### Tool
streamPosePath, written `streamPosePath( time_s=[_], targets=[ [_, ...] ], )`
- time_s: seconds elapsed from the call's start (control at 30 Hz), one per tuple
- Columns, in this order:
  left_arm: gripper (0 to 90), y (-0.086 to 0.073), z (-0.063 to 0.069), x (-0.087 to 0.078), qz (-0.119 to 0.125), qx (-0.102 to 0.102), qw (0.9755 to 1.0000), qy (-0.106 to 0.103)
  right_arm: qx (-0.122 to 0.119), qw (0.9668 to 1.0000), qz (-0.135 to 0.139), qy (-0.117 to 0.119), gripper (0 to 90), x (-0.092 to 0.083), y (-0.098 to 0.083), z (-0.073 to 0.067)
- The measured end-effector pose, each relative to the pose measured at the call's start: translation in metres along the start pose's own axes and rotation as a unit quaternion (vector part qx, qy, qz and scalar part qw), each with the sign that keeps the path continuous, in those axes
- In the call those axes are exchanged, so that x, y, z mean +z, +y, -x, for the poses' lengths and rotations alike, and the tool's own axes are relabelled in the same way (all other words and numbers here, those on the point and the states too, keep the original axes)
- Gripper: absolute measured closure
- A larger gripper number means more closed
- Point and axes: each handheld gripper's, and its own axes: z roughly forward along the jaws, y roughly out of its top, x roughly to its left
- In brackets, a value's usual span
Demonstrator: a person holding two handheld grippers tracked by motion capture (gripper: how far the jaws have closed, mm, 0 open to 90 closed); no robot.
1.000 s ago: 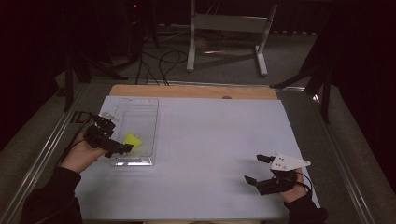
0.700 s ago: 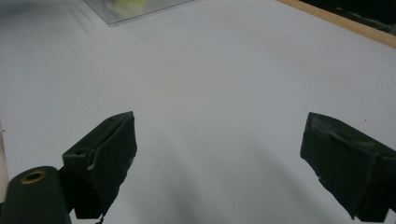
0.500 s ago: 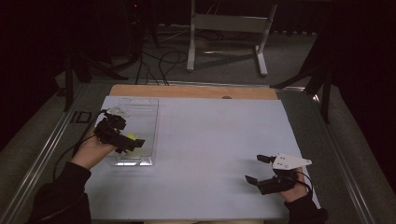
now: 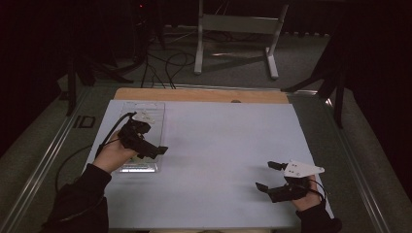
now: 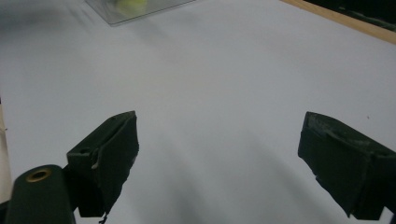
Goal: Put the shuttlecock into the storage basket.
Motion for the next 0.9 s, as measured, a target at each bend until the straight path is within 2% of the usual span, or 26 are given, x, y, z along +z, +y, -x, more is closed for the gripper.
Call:
streamPosePath(
  time_s=[0.03, 0.07, 0.13, 0.2, 0.23, 0.3, 0.43, 0.53, 0.57, 0.77, 0.9],
  targets=[
    [0.1, 0.002, 0.002, 0.003, 0.007, 0.004, 0.9999, -0.012, 0.0, 1.0, -0.001, 0.0, 11.9, 0.001, 0.0, 0.0],
    [0.1, 0.002, 0.002, 0.003, 0.007, 0.004, 0.9999, -0.012, 0.0, 1.0, -0.001, 0.0, 11.9, 0.001, 0.0, 0.0],
    [0.1, 0.004, 0.007, 0.007, 0.017, 0.022, 0.9994, -0.022, 0.0, 1.0, 0.001, 0.0, 11.5, 0.0, 0.0, 0.0],
    [0.1, 0.005, 0.009, 0.009, 0.022, 0.027, 0.9992, -0.022, 0.001, 1.0, 0.001, 0.0, 11.1, 0.0, 0.0, 0.0],
    [0.1, 0.006, 0.013, 0.011, 0.032, 0.035, 0.9987, -0.02, 0.002, 1.0, 0.002, -0.001, 11.0, 0.0, 0.0, 0.001],
    [0.1, 0.006, 0.015, 0.012, 0.035, 0.036, 0.9984, -0.024, 0.003, 1.0, 0.002, 0.0, 10.9, 0.0, 0.0, 0.001],
    [0.1, 0.009, 0.024, 0.018, 0.049, 0.046, 0.9967, -0.047, 0.004, 1.0, -0.002, 0.002, 10.8, 0.001, 0.0, 0.001],
    [0.1, 0.011, 0.028, 0.021, 0.054, 0.048, 0.9958, -0.055, 0.004, 1.0, 0.0, 0.004, 10.8, 0.0, 0.0, 0.0],
    [0.1, 0.012, 0.032, 0.023, 0.055, 0.055, 0.995, -0.063, 0.001, 1.0, 0.002, 0.002, 10.8, 0.0, 0.0, 0.0],
    [0.1, 0.012, 0.046, 0.03, 0.063, 0.074, 0.9925, -0.075, 0.005, 1.0, 0.004, 0.004, 10.8, -0.001, -0.001, 0.001],
    [0.1, 0.011, 0.053, 0.034, 0.064, 0.079, 0.9912, -0.085, 0.006, 1.0, 0.005, 0.005, 10.8, -0.001, -0.002, 0.001]
  ],
)
